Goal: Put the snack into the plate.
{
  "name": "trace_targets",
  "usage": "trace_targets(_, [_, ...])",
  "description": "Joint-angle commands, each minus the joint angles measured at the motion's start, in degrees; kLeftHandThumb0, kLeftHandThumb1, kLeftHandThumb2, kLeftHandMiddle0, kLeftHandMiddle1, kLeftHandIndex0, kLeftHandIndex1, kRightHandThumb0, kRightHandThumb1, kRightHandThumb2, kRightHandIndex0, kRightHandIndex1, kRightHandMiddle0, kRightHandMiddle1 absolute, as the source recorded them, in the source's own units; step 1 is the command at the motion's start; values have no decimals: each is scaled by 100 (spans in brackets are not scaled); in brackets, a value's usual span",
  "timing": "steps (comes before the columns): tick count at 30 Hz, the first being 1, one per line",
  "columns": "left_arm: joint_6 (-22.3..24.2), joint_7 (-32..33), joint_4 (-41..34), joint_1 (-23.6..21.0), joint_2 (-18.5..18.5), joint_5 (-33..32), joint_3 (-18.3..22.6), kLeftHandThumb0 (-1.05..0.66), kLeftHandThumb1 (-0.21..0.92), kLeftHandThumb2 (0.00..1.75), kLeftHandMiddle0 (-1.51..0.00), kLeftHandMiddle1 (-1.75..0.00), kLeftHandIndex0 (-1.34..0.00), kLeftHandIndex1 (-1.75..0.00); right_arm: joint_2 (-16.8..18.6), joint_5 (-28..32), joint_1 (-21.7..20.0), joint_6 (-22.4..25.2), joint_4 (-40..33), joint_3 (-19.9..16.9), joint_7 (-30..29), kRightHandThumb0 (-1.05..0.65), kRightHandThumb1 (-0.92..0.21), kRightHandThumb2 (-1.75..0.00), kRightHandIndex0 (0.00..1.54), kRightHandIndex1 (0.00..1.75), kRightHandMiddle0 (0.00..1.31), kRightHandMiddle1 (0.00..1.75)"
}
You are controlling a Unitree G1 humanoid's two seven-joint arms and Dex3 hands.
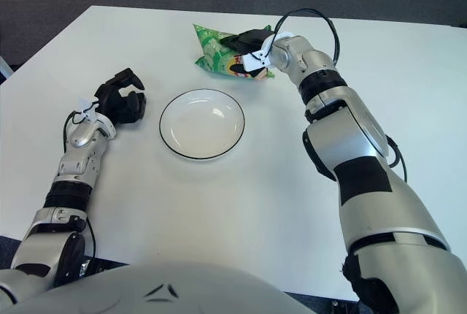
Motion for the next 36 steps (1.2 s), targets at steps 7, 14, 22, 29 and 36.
trace_targets(7, [-222, -12, 363, 376, -305, 25, -4, -48, 32, 131, -129, -175, -61, -175, 272, -581, 17, 943, 582, 429, -1447, -105, -92, -89, 0, 0, 0, 0])
trace_targets(14, [-304, -58, 392, 391, -287, 31, 2, -48, 32, 131, -128, -175, -61, -175, 269, -891, 13, 1241, 779, 733, -2010, -105, -92, -84, 0, 0, 0, 0])
trace_targets(22, [-340, -12, 325, 443, -293, 67, -10, -48, 32, 131, -126, -175, -61, -175, 357, -1045, 78, 1640, 1000, 943, -2443, -102, -92, -78, 0, 0, 0, 0])
trace_targets(29, [-410, 55, 317, 457, -302, 148, -23, -47, 32, 131, -126, -175, -61, -175, 334, -1052, 66, 1711, 804, 1025, -2448, -94, -92, -74, 0, 0, 0, 0])
trace_targets(36, [-457, 62, 300, 460, -313, 176, -19, -48, 31, 132, -126, -175, -61, -175, 146, -854, 224, 1478, 665, 884, -2531, -88, -92, -72, 0, 0, 0, 0])
